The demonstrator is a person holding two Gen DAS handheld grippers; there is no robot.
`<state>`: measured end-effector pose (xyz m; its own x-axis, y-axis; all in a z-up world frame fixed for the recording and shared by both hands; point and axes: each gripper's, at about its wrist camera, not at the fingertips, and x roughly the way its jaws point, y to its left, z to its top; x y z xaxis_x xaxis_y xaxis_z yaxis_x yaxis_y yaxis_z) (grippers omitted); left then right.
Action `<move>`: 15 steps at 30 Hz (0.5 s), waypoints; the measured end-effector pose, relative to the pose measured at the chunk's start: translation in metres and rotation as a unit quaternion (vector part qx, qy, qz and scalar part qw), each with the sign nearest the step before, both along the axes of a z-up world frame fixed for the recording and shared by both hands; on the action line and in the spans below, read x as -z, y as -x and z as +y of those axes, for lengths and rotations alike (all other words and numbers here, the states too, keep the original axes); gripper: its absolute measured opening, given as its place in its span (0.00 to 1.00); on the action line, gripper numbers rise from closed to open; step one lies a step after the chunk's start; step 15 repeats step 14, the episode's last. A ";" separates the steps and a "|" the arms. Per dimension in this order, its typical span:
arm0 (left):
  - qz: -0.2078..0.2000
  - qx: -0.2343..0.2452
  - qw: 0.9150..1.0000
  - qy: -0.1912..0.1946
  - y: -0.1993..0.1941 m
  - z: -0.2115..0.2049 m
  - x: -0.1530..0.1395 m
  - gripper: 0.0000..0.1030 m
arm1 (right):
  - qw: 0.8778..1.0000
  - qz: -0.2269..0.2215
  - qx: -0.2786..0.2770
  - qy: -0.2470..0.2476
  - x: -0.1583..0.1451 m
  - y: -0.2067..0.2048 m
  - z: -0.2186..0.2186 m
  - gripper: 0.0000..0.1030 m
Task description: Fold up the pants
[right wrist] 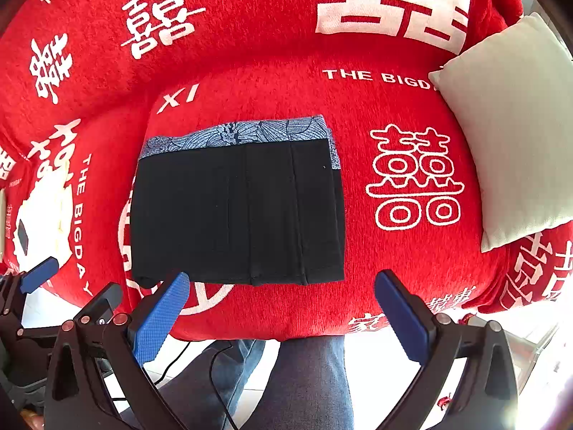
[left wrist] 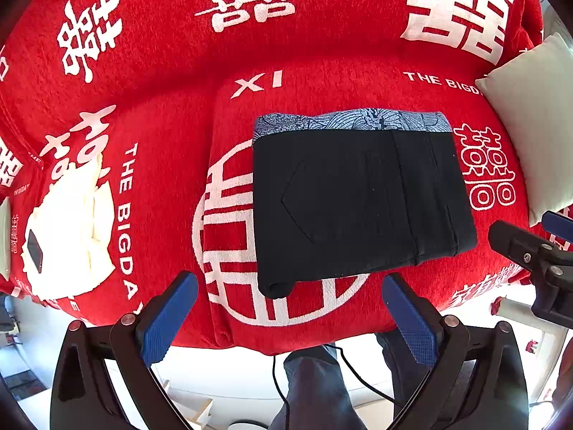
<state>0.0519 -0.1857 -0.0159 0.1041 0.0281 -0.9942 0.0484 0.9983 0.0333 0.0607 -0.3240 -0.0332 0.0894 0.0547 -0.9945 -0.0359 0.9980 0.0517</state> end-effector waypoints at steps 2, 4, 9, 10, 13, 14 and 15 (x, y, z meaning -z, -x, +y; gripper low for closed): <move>0.000 0.000 1.000 -0.001 0.000 0.000 0.000 1.00 | 1.000 0.000 0.000 0.000 0.000 0.000 0.000 1.00; -0.002 0.003 1.000 -0.003 0.000 0.000 0.000 1.00 | 1.000 0.001 0.000 0.000 0.000 0.000 0.000 1.00; -0.007 0.010 1.000 -0.004 0.001 -0.004 0.001 1.00 | 1.000 0.002 0.001 0.000 0.001 -0.001 0.000 1.00; -0.007 0.011 1.000 -0.004 0.000 -0.004 0.002 1.00 | 1.000 0.002 0.001 0.001 0.001 -0.001 0.000 1.00; -0.003 0.009 1.000 -0.003 0.000 -0.004 0.003 1.00 | 1.000 0.003 0.002 0.001 0.003 -0.001 -0.001 1.00; -0.001 0.006 1.000 -0.003 -0.001 -0.003 0.004 1.00 | 1.000 0.003 0.003 0.002 0.003 -0.002 -0.001 1.00; -0.001 0.006 1.000 -0.003 -0.001 -0.003 0.004 1.00 | 1.000 0.003 0.003 0.002 0.003 -0.002 -0.001 1.00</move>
